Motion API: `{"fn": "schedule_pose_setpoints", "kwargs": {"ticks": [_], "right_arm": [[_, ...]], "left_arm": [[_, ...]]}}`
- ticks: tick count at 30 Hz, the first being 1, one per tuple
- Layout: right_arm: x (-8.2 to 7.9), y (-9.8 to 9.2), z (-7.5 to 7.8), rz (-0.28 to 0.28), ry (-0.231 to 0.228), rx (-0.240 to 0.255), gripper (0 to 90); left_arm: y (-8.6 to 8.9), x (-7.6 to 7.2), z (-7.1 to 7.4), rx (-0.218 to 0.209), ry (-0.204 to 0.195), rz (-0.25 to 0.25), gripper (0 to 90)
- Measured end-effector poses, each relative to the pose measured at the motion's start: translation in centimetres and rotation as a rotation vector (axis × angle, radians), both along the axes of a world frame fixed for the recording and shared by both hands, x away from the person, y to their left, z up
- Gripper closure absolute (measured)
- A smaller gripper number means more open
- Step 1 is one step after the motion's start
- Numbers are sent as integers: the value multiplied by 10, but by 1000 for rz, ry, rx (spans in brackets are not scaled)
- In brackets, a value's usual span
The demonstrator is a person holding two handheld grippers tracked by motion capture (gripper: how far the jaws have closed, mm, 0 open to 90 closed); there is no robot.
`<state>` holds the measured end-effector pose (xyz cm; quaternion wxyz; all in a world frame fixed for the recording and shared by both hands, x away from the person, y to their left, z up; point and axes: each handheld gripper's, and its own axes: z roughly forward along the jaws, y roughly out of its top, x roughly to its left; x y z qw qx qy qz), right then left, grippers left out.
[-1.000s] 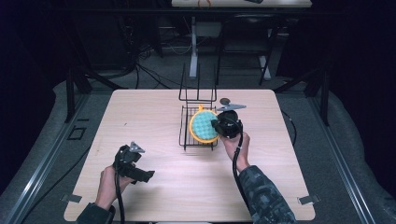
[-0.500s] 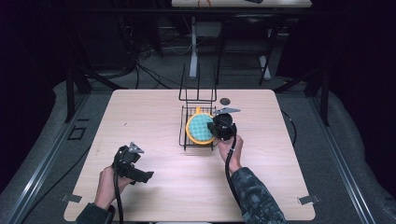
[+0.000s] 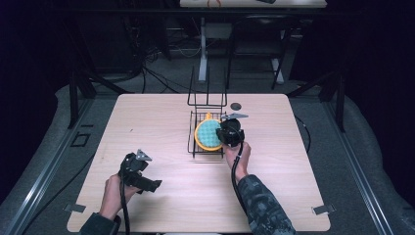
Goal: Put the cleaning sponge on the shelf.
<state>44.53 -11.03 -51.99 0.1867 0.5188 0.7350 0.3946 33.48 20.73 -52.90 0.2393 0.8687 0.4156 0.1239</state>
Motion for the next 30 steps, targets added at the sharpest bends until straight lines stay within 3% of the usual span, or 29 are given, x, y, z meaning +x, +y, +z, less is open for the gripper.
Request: {"fn": "schedule_pose_setpoints", "kwargs": {"ticks": [12,23,30], "right_arm": [[6,7,-10,-49,18,32,882],[6,4,-9,-49,11,26,861],[3,1,-7,-33,-1,43,788]], "left_arm": [[-1,0,0,0,7,-9,33],[-2,2,0,1,8,-11,33],[-1,0,0,0,6,-6,32]]}}
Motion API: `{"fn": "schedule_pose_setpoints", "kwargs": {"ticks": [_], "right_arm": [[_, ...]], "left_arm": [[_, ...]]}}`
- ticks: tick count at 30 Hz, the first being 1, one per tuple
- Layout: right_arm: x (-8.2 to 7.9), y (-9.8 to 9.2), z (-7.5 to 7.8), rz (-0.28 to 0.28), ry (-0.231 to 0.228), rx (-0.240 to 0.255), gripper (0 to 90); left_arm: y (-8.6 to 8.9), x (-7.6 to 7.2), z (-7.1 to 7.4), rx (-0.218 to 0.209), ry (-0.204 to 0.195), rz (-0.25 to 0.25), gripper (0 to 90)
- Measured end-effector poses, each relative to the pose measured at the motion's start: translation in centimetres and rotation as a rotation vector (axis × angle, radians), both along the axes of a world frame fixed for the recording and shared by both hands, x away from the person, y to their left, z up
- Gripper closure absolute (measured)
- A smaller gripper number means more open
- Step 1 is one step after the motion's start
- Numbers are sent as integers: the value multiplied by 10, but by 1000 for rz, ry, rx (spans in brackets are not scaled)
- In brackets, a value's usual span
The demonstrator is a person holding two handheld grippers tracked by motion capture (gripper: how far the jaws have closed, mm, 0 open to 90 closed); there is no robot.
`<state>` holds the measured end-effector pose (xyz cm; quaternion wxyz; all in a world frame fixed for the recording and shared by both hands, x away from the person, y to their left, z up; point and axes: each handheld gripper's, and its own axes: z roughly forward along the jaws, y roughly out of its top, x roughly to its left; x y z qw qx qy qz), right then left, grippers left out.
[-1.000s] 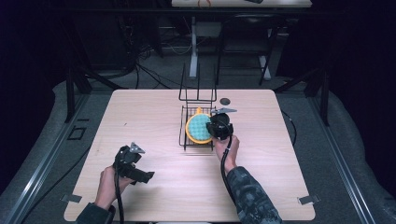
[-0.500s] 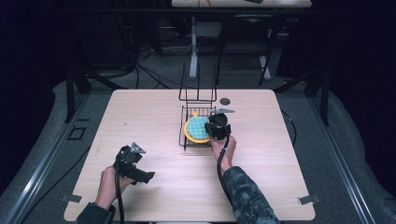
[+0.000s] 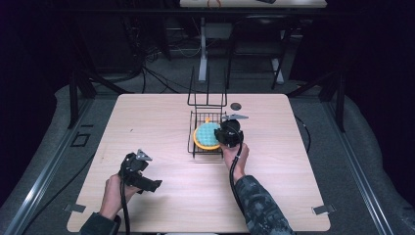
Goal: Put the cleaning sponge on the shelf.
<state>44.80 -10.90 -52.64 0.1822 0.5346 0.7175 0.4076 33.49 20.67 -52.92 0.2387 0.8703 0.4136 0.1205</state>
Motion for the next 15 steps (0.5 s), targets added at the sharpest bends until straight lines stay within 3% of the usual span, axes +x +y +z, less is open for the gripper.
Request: {"fn": "schedule_pose_setpoints", "kwargs": {"ticks": [8,15], "right_arm": [[-10,-6,10,36,-10,12,611],[-22,-17,20,108,-18,-37,338]], "left_arm": [[0,0,0,-1,0,-2,32],[-1,1,-1,10,-2,1,31]]}}
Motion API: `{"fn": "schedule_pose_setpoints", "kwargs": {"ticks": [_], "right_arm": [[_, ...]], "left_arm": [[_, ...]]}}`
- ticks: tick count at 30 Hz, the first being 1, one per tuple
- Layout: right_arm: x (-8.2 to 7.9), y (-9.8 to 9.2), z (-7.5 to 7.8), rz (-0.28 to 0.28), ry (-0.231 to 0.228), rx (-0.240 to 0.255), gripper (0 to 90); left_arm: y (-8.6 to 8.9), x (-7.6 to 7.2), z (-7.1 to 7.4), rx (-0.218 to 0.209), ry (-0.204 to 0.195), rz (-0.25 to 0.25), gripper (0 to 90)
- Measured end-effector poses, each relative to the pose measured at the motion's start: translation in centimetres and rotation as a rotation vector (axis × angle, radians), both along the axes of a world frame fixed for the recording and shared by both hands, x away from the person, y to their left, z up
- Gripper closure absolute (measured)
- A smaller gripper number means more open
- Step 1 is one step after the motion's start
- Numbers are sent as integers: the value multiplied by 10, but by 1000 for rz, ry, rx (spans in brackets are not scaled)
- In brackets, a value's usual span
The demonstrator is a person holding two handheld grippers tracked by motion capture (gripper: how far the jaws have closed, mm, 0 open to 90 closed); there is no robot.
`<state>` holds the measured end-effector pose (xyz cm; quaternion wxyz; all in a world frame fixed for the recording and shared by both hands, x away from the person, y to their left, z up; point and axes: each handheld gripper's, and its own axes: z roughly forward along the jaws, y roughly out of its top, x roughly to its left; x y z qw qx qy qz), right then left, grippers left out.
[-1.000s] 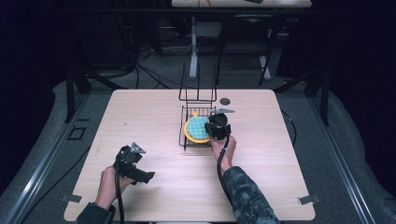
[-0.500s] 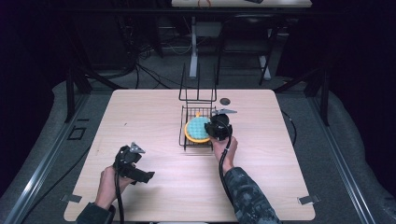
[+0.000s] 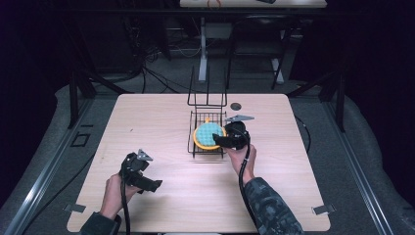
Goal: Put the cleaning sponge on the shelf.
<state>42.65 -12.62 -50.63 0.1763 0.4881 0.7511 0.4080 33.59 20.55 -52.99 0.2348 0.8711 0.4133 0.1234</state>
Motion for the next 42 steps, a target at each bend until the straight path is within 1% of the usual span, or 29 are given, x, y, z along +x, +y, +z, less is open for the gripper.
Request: {"fn": "schedule_pose_setpoints", "kwargs": {"ticks": [1,3,6,8,10,12,14,15,17,18,20,24,25,28,31,37,40,42], "right_arm": [[-1,-3,2,6,7,4,302],[-4,-8,6,16,4,2,259],[-11,-16,12,41,1,-6,218],[-16,-20,17,55,5,-18,196],[-21,-23,22,71,-4,-38,143],[-29,-28,28,90,-9,-47,139],[-35,-33,34,93,-19,-61,95],[-38,-35,37,100,-16,-61,73],[-45,-40,42,105,-32,-75,50],[-48,-44,44,110,-34,-83,40],[-52,-51,46,110,-29,-82,28],[-63,-69,48,98,-42,-97,15],[-68,-74,49,91,-41,-108,11],[-77,-86,49,72,-36,-117,4],[-86,-99,48,62,-33,-137,0],[-102,-123,41,13,-27,-175,0],[-109,-136,36,-20,-21,-169,0],[-113,-145,31,-39,-4,-172,0]], "left_arm": [[0,0,0,-3,0,-1,31],[1,0,0,-1,4,-1,31],[0,0,1,1,-3,3,31],[-1,0,1,1,-4,3,31],[-2,0,1,0,-3,1,31],[-2,0,1,1,-3,-1,31],[-1,0,1,5,0,-1,31],[-1,0,1,6,0,-1,31],[-1,0,1,5,0,0,31],[-1,0,1,4,-3,0,32],[-2,0,1,6,-2,-2,32],[-2,-1,1,9,-4,-2,31],[-2,0,1,7,-2,-2,31],[-2,0,0,8,-3,-2,32],[-3,0,0,11,2,-4,31],[-3,-1,0,8,1,-8,30],[-3,0,0,9,4,-7,28],[-3,0,-1,10,2,-9,27]]}}
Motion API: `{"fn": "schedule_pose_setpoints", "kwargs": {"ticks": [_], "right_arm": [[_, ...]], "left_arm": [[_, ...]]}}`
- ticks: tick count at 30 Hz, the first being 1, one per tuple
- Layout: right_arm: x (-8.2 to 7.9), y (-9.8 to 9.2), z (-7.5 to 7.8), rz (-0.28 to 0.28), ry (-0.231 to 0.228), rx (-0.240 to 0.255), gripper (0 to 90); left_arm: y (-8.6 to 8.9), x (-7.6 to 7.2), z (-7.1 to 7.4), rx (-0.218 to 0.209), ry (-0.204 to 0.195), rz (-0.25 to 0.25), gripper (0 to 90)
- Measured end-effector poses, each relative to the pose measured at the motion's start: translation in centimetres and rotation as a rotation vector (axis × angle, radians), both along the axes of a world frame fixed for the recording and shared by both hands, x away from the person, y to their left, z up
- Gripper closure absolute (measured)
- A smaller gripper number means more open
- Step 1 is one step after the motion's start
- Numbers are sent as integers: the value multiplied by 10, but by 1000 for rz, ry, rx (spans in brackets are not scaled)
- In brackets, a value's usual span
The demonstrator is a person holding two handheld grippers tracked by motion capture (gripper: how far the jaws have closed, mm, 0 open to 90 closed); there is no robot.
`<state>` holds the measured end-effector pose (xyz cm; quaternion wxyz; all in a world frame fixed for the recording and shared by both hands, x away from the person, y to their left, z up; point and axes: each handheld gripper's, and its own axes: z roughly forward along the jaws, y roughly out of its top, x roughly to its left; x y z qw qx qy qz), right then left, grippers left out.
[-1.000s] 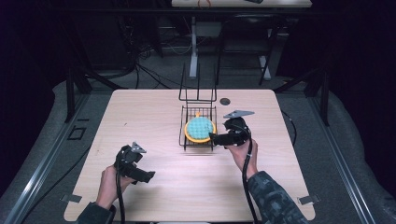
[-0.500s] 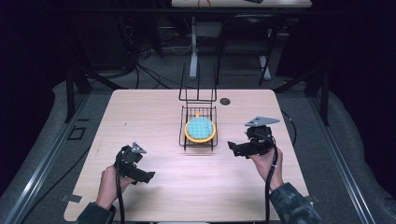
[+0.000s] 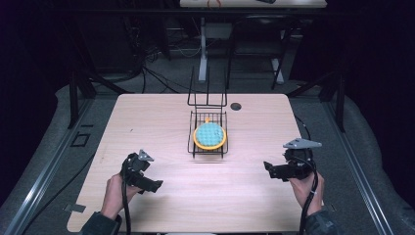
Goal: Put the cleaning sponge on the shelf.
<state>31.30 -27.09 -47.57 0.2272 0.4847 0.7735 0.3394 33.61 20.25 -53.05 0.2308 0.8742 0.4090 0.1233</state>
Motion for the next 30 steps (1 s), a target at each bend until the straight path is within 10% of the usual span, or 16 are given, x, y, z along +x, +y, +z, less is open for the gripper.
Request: {"fn": "schedule_pose_setpoints", "kwargs": {"ticks": [19,30], "right_arm": [[-27,-46,-49,-74,194,2,0],[-25,-46,-52,-61,211,-10,0]], "left_arm": [[2,2,0,4,0,-1,12],[2,2,0,-2,4,-1,6]]}}
